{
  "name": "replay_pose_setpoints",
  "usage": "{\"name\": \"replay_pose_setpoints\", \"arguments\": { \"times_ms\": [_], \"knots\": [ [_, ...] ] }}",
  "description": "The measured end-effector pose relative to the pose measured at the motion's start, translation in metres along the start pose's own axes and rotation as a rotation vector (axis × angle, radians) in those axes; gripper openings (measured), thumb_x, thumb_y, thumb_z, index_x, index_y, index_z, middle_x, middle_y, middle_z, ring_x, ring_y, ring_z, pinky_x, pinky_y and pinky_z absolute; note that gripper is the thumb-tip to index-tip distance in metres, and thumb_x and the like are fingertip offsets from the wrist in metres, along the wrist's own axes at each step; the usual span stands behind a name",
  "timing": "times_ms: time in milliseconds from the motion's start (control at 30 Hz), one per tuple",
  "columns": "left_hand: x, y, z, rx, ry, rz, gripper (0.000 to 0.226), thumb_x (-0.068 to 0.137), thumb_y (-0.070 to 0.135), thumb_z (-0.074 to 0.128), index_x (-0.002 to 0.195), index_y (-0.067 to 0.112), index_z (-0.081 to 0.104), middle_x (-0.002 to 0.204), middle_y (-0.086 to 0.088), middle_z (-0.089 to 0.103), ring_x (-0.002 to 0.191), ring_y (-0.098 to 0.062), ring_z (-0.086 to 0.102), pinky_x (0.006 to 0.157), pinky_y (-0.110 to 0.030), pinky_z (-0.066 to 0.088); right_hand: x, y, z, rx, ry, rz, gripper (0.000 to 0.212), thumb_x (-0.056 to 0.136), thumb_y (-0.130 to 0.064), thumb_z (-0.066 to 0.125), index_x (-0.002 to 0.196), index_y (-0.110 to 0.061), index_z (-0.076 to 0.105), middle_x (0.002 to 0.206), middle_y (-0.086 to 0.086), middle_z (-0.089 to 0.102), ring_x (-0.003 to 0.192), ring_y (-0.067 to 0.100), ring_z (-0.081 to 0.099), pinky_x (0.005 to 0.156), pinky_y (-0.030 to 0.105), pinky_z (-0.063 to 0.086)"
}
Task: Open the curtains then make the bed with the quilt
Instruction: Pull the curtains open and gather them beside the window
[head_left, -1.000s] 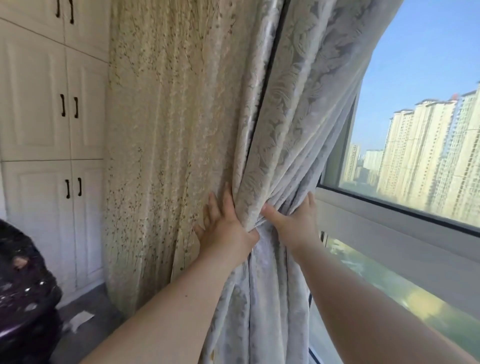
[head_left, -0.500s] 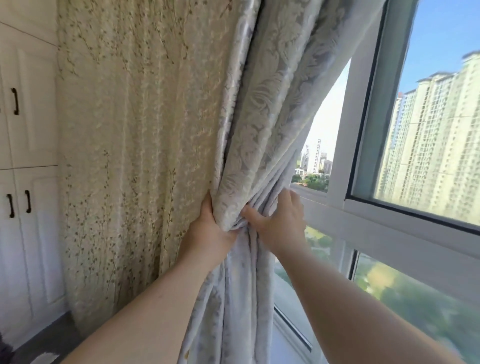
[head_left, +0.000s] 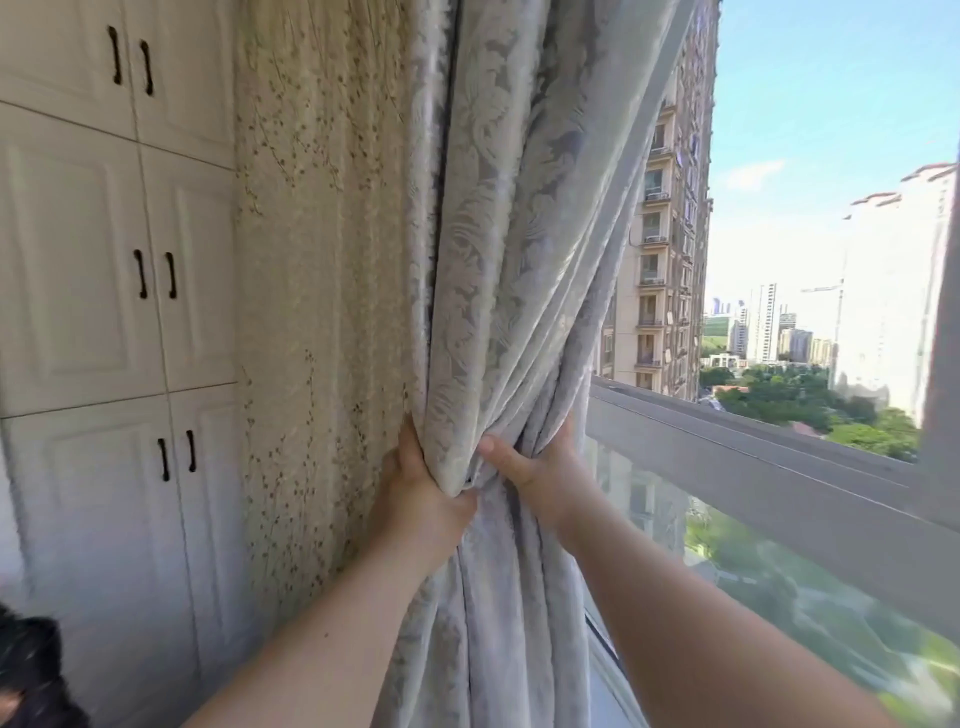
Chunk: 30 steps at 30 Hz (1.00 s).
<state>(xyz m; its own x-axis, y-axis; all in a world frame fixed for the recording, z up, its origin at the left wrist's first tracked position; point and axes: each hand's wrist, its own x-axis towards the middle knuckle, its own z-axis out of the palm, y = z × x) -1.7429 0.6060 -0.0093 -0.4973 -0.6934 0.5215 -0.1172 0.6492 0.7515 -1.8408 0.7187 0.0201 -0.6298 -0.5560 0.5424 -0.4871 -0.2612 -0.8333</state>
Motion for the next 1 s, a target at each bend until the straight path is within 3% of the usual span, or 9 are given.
{"name": "replay_pose_setpoints", "arguments": {
  "times_ms": [233, 333, 433, 567, 667, 767, 867, 933, 1000],
  "knots": [
    [0.053, -0.039, 0.024, -0.053, -0.057, -0.07, 0.123, 0.05, 0.055, 0.078, 0.141, 0.049, -0.003, 0.153, 0.011, 0.017, 0.135, -0.015, 0.032, 0.106, -0.038, 0.038, 0.068, 0.046, 0.028, -0.031, 0.014, 0.125, 0.031, 0.083, -0.044, 0.058, 0.11, -0.031, 0.062, 0.098, -0.012, 0.07, 0.092, 0.009, 0.065, 0.076, 0.03, 0.054],
    [0.071, -0.056, 0.028, -0.166, -0.111, -0.09, 0.124, 0.045, 0.053, 0.08, 0.138, 0.058, -0.003, 0.132, 0.029, 0.04, 0.112, 0.004, 0.047, 0.081, -0.008, 0.042, 0.085, 0.057, 0.039, -0.011, -0.048, 0.133, 0.021, 0.087, -0.039, 0.054, 0.1, -0.031, 0.068, 0.087, -0.013, 0.072, 0.082, 0.005, 0.066, 0.063, 0.019, 0.05],
    [0.1, -0.07, 0.034, -0.172, -0.014, -0.141, 0.107, 0.051, 0.05, 0.076, 0.135, 0.06, 0.009, 0.095, 0.036, 0.051, 0.078, 0.016, 0.052, 0.055, -0.002, 0.038, 0.107, 0.066, 0.054, -0.177, -0.028, 0.022, 0.027, 0.088, -0.038, 0.052, 0.109, -0.024, 0.062, 0.094, -0.011, 0.067, 0.089, 0.007, 0.061, 0.064, 0.017, 0.046],
    [0.148, -0.09, 0.047, -0.148, 0.035, -0.111, 0.082, 0.061, 0.045, 0.071, 0.126, 0.058, 0.021, 0.082, 0.037, 0.048, 0.068, 0.016, 0.047, 0.051, -0.006, 0.036, 0.131, 0.076, 0.057, -0.681, 0.542, -0.448, 0.071, 0.075, -0.051, 0.062, 0.13, -0.011, 0.043, 0.134, 0.009, 0.046, 0.127, 0.025, 0.033, 0.107, 0.032, 0.018],
    [0.18, -0.105, 0.056, -0.109, 0.048, -0.07, 0.084, 0.062, 0.048, 0.067, 0.127, 0.056, 0.016, 0.072, 0.037, 0.041, 0.061, 0.016, 0.042, 0.046, -0.005, 0.035, 0.163, 0.083, 0.029, -0.675, 0.776, -0.25, 0.109, 0.063, -0.067, 0.063, 0.147, -0.024, 0.008, 0.155, 0.008, 0.015, 0.142, 0.022, 0.012, 0.114, 0.047, 0.004],
    [0.215, -0.125, 0.068, -0.11, 0.031, -0.04, 0.087, 0.06, 0.046, 0.066, 0.127, 0.058, 0.012, 0.072, 0.029, 0.047, 0.061, 0.006, 0.049, 0.057, -0.024, 0.051, 0.2, 0.093, 0.028, -0.245, 0.63, 0.115, 0.122, 0.061, -0.06, 0.075, 0.148, -0.035, -0.007, 0.157, 0.004, 0.015, 0.141, 0.023, 0.021, 0.113, 0.055, 0.021],
    [0.249, -0.141, 0.075, -0.191, -0.014, 0.013, 0.093, 0.056, 0.047, 0.068, 0.128, 0.059, 0.011, 0.094, 0.023, 0.054, 0.077, -0.009, 0.059, 0.072, -0.036, 0.055, 0.221, 0.11, 0.068, -0.054, 0.271, 0.102, 0.095, 0.07, -0.056, 0.072, 0.144, -0.041, 0.014, 0.127, -0.014, 0.056, 0.113, 0.011, 0.056, 0.089, 0.03, 0.05],
    [0.271, -0.153, 0.076, -0.33, -0.15, 0.058, 0.104, 0.053, 0.043, 0.076, 0.134, 0.056, 0.011, 0.116, 0.02, 0.051, 0.099, -0.009, 0.059, 0.076, -0.032, 0.057, 0.235, 0.125, 0.101, -0.192, 0.131, 0.075, 0.07, 0.077, -0.053, 0.066, 0.136, -0.043, 0.029, 0.101, -0.036, 0.057, 0.092, -0.011, 0.056, 0.069, 0.01, 0.046],
    [0.294, -0.177, 0.071, -0.438, -0.39, 0.106, 0.114, 0.051, 0.04, 0.083, 0.138, 0.055, 0.01, 0.126, 0.024, 0.048, 0.111, 0.007, 0.053, 0.075, -0.012, 0.052, 0.255, 0.137, 0.138, -0.295, 0.133, 0.096, 0.053, 0.087, -0.045, 0.054, 0.135, -0.041, 0.034, 0.09, -0.034, 0.053, 0.081, -0.011, 0.052, 0.061, 0.011, 0.04]
  ]
}}
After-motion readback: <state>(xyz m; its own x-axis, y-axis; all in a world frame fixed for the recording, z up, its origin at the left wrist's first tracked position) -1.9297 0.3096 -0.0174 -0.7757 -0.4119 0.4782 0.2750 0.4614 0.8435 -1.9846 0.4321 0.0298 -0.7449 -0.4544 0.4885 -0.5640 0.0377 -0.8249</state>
